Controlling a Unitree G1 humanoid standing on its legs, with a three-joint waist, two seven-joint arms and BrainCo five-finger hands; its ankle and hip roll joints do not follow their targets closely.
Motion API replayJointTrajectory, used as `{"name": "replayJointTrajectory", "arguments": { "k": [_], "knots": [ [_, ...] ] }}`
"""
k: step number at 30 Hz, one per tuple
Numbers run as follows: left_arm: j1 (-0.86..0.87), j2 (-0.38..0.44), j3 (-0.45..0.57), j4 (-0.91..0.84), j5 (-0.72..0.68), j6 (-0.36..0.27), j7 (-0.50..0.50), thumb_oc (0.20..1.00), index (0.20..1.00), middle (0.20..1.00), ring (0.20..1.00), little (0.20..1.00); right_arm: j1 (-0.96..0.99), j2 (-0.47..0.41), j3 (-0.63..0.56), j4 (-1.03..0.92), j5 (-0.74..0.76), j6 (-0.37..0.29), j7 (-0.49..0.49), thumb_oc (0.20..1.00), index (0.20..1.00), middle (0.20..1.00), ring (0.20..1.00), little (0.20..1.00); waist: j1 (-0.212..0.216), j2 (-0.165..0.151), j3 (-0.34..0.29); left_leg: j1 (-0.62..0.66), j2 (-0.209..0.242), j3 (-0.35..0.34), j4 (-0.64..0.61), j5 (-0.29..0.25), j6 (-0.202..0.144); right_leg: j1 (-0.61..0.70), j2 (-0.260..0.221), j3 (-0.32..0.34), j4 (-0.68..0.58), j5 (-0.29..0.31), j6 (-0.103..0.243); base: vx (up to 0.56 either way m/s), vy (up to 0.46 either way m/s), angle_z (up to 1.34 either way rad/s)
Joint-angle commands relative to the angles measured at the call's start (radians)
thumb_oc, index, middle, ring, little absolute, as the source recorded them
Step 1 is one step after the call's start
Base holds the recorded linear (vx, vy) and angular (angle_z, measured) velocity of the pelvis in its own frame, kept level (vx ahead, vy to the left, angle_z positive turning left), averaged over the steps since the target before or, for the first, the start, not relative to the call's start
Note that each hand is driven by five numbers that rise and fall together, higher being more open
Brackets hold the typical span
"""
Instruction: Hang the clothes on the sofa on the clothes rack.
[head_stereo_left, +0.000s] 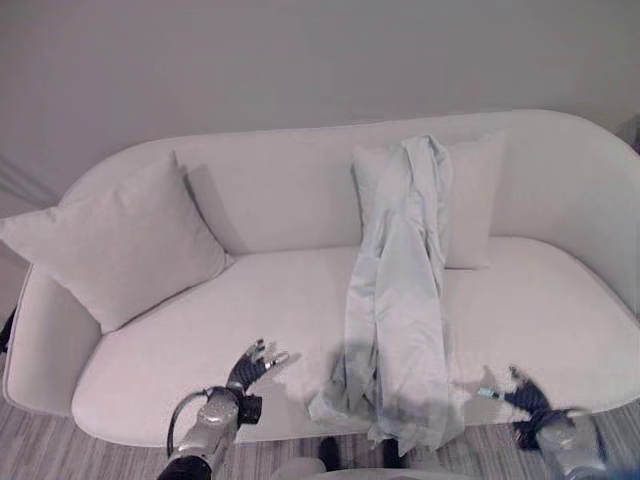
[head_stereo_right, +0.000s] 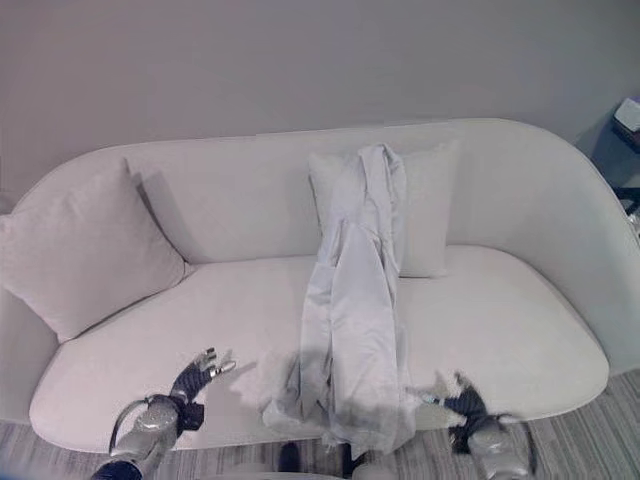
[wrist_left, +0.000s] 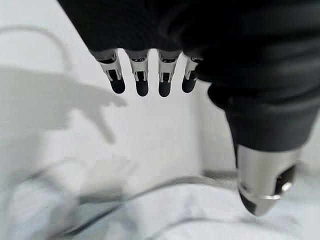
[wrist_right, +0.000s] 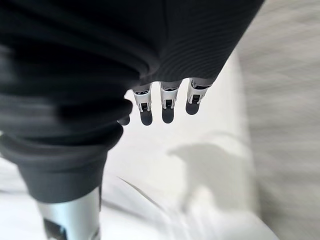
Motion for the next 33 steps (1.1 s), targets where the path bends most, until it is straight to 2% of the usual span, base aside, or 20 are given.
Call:
{"name": "replayJointTrajectory", "arguments": {
  "k": [1,4,6,7,9,10,11,23,33],
  "knots": [
    [-0.155,0.028,-0.073,0.06,0.04,-0.045,0.041,1.0,1.0,1.0,1.0,1.0,-0.155,-0.032,0.037,0.042,0.005,-0.043,-0.055,1.0,1.0,1.0,1.0,1.0,-0.011,-0.031,0.045,-0.044,-0.004,-0.054,0.0,-0.035,-0.042,0.015,-0.076,0.029,0.006,-0.047,0.118,-0.19,0.038,-0.13],
    [-0.255,0.044,-0.118,0.065,0.041,-0.051,0.066,1.0,1.0,1.0,1.0,1.0,-0.259,-0.047,0.075,0.056,0.033,-0.048,-0.074,1.0,1.0,1.0,1.0,1.0,-0.014,-0.033,0.075,-0.086,-0.006,-0.056,0.0,-0.02,-0.042,-0.029,-0.076,0.035,0.006,-0.03,0.119,-0.1,0.015,0.0],
    [-0.401,0.075,-0.176,0.1,0.049,-0.051,0.092,1.0,1.0,1.0,1.0,1.0,-0.388,-0.066,0.127,0.062,0.078,-0.058,-0.096,1.0,1.0,1.0,1.0,1.0,-0.02,-0.041,0.105,-0.139,-0.007,-0.058,0.0,0.0,-0.044,-0.083,-0.075,0.047,0.006,-0.007,0.122,-0.11,0.024,0.01],
    [-0.404,0.075,-0.176,0.102,0.049,-0.052,0.092,1.0,1.0,1.0,1.0,1.0,-0.391,-0.066,0.128,0.065,0.079,-0.059,-0.096,1.0,1.0,1.0,1.0,1.0,-0.02,-0.042,0.105,-0.142,-0.008,-0.057,0.0,0.001,-0.044,-0.085,-0.075,0.047,0.006,-0.006,0.122,-0.04,0.007,-0.04],
    [-0.535,0.107,-0.229,0.159,0.074,-0.048,0.111,1.0,1.0,1.0,1.0,1.0,-0.512,-0.076,0.182,0.102,0.129,-0.07,-0.109,1.0,1.0,1.0,1.0,1.0,-0.025,-0.052,0.132,-0.193,-0.008,-0.061,0.0,0.019,-0.049,-0.137,-0.072,0.057,0.006,0.013,0.128,-0.05,0.0,-0.04],
    [-0.538,0.107,-0.229,0.161,0.074,-0.049,0.111,1.0,1.0,1.0,1.0,1.0,-0.516,-0.076,0.184,0.105,0.13,-0.071,-0.109,1.0,1.0,1.0,1.0,1.0,-0.025,-0.052,0.131,-0.196,-0.008,-0.06,0.0,0.019,-0.049,-0.14,-0.072,0.057,0.006,0.013,0.128,-0.07,0.007,-0.01],
    [-0.641,0.136,-0.267,0.225,0.078,-0.045,0.121,1.0,1.0,1.0,1.0,1.0,-0.609,-0.086,0.226,0.146,0.166,-0.075,-0.117,1.0,1.0,1.0,1.0,1.0,-0.028,-0.057,0.15,-0.232,-0.006,-0.063,0.0,0.031,-0.053,-0.176,-0.069,0.066,0.006,0.024,0.132,-0.05,0.011,-0.06],
    [-1.133,0.248,-0.46,0.514,0.095,-0.05,0.191,1.0,1.0,1.0,1.0,1.0,-1.064,-0.104,0.445,0.351,0.283,-0.103,-0.157,1.0,1.0,1.0,1.0,1.0,-0.054,-0.083,0.199,-0.422,0.003,-0.08,0.0,0.08,-0.067,-0.378,-0.053,0.102,0.006,0.069,0.158,-0.01,0.012,-0.03],
    [-1.361,0.261,-0.586,0.575,0.121,-0.052,0.233,1.0,1.0,1.0,1.0,1.0,-1.257,-0.112,0.556,0.427,0.355,-0.125,-0.155,1.0,1.0,1.0,1.0,1.0,-0.068,-0.09,0.215,-0.528,-0.007,-0.096,0.0,0.095,-0.072,-0.489,-0.05,0.103,0.006,0.089,0.17,0.0,0.001,0.0]
  ]
}}
